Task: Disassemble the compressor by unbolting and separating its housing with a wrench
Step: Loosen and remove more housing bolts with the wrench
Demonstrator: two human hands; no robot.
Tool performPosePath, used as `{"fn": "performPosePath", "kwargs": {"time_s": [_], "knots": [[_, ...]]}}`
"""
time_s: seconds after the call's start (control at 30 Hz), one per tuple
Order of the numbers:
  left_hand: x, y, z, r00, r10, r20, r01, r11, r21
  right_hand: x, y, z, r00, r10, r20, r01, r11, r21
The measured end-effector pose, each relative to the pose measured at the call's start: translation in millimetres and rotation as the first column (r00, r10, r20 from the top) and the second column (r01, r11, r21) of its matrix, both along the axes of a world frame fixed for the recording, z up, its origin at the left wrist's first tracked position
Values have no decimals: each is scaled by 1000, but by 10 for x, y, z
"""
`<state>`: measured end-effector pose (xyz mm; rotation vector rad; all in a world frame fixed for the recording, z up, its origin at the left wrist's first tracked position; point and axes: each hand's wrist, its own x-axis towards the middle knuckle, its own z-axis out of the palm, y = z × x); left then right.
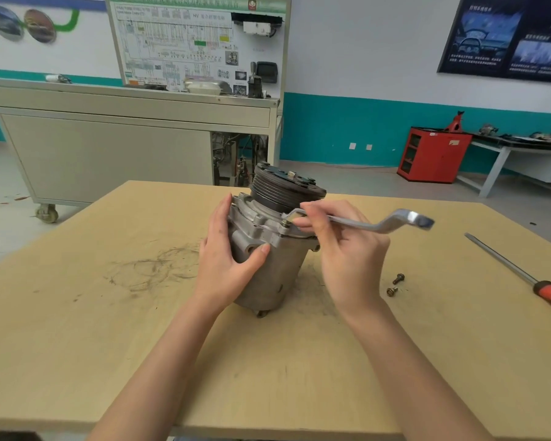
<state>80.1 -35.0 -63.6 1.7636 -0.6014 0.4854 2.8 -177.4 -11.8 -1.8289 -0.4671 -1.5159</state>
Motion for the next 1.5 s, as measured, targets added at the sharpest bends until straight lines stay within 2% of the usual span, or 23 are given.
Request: {"fn": "performPosePath", "kwargs": {"time_s": [0.1,0.13,0.2,0.27,0.33,0.4,0.47,0.57,0.67,0.73,0.83,0.9,0.93,0.97,1.03,1.1,1.13,1.17,1.23,1.3,1.37,1.43,1.5], "knots": [[-12,1,9,1000,3,4,-3,1000,-4,12,-16,-68,1000,-16,8,17,995,-97],[-13,1,11,1000,2,5,-2,1000,-3,7,-22,-105,999,38,-37,-39,998,-50],[-18,-3,16,1000,0,-2,0,1000,-2,9,-49,-151,946,295,-131,-256,933,253],[-29,-3,20,1000,2,-7,-2,1000,1,61,-100,-126,797,596,-94,-402,641,654],[-30,-1,19,1000,3,-7,-3,1000,4,129,-160,-63,647,762,-22,-370,339,865],[-26,1,8,1000,6,-11,-5,1000,7,153,-191,-46,614,789,12,-336,247,909],[-18,3,7,1000,12,-13,-12,1000,15,136,-187,-59,701,713,10,-346,328,879],[-19,-3,13,1000,12,-8,-12,1000,16,45,-150,-72,886,453,-98,-270,677,685],[-12,0,8,1000,12,-2,-12,1000,9,-15,-39,-31,957,262,-126,-195,899,392],[-9,-2,2,1000,14,-1,-14,1000,6,-25,4,-18,987,124,-99,-105,979,177],[-15,-6,4,1000,18,5,-18,1000,9,-13,-19,-57,999,6,-40,-9,996,-85],[-15,-4,5,1000,21,8,-21,1000,6,-4,-27,-132,995,76,-69,-78,997,-19],[-15,-6,6,1000,22,8,-22,1000,4,0,-30,-152,972,208,-106,-191,970,150],[-17,-7,6,1000,23,7,-23,1000,3,21,-42,-162,920,375,-117,-310,876,370],[-24,-10,9,1000,28,5,-28,1000,5,98,-109,-120,748,662,-55,-411,526,745],[-23,-9,6,999,31,5,-32,999,7,173,-192,-45,583,812,31,-353,219,910],[-23,-9,3,1000,30,3,-30,1000,7,190,-218,-24,551,832,64,-334,150,931],[-22,-8,2,1000,27,1,-27,1000,7,201,-230,-12,557,826,83,-342,137,930],[-19,-7,3,1000,27,-2,-27,1000,12,187,-224,-7,673,738,43,-368,284,885],[-19,-7,7,1000,26,-4,-26,1000,16,125,-190,4,831,552,-64,-320,568,758],[-15,-3,9,1000,23,-1,-23,1000,11,61,-133,27,922,372,-112,-249,787,564],[-9,-3,4,1000,22,5,-22,1000,6,13,-57,63,969,223,-108,-174,922,345],[-8,-8,2,1000,23,1,-23,1000,6,-5,-9,59,996,56,-66,-49,994,99]]}}
